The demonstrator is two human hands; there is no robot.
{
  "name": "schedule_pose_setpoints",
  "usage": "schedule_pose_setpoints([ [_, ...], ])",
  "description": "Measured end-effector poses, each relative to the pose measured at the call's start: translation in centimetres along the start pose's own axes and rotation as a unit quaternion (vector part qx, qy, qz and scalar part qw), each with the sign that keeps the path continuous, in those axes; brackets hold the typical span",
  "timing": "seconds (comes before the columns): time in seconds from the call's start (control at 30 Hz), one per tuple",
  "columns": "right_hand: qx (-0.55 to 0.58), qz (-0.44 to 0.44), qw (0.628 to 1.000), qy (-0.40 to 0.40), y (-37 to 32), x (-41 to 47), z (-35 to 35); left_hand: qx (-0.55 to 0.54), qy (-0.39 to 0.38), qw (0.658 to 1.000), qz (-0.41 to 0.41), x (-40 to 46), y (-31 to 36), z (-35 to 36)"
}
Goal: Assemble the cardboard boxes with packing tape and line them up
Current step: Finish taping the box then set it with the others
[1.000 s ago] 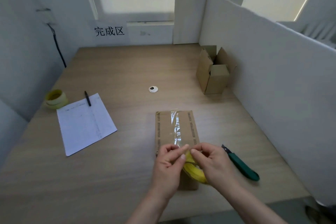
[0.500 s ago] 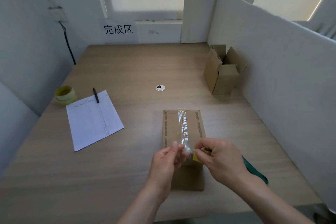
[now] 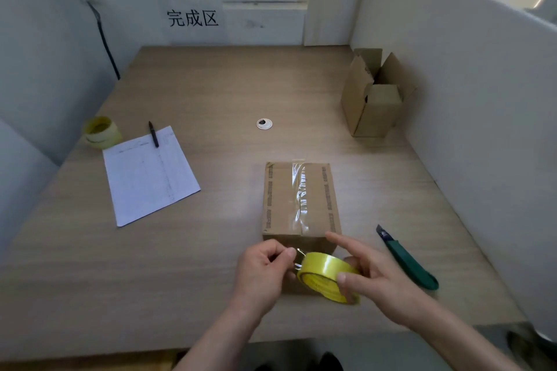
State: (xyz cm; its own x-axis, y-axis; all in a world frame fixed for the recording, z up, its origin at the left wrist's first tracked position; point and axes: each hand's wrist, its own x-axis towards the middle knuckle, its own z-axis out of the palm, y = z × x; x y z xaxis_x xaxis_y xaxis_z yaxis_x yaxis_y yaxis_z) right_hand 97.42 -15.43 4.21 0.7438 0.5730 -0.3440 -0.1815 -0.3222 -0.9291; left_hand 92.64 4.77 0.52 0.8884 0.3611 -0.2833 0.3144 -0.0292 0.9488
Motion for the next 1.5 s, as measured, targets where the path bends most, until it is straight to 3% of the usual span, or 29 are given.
schedule_pose_setpoints([
  [0.07, -0.018, 0.004, 0.999, 0.049, 1.4, -0.3, -1.0, 0.050, 0.064, 0.997, 0.006, -0.4, -1.3, -0.6],
  [0.17, -0.237, 0.015, 0.957, 0.166, 1.9, 0.0, -2.5, 0.115, 0.121, 0.986, 0.026, 0.1, -2.1, -1.7],
  [0.3, -0.438, 0.027, 0.878, 0.194, 0.3, 1.8, -3.0, 0.155, 0.133, 0.978, 0.049, 1.4, -1.5, -1.3],
  [0.4, -0.522, 0.032, 0.826, 0.209, 0.4, 3.9, -3.4, 0.205, 0.149, 0.965, 0.068, 2.6, -1.0, -1.2],
  [0.7, -0.532, 0.060, 0.819, 0.207, 0.9, 6.3, -2.9, 0.297, 0.185, 0.931, 0.099, 5.0, -2.2, -1.4],
  [0.97, -0.552, 0.038, 0.810, 0.192, 0.2, 6.3, -2.6, 0.229, 0.188, 0.946, 0.128, 6.0, -2.7, -1.5],
  [1.27, -0.569, 0.013, 0.797, 0.202, 0.5, 6.6, -2.2, 0.147, 0.189, 0.970, 0.044, 6.2, -2.5, -1.3],
  [1.5, -0.581, 0.001, 0.790, 0.195, 0.5, 6.5, -2.0, 0.102, 0.240, 0.965, -0.027, 6.2, -2.1, -1.0],
])
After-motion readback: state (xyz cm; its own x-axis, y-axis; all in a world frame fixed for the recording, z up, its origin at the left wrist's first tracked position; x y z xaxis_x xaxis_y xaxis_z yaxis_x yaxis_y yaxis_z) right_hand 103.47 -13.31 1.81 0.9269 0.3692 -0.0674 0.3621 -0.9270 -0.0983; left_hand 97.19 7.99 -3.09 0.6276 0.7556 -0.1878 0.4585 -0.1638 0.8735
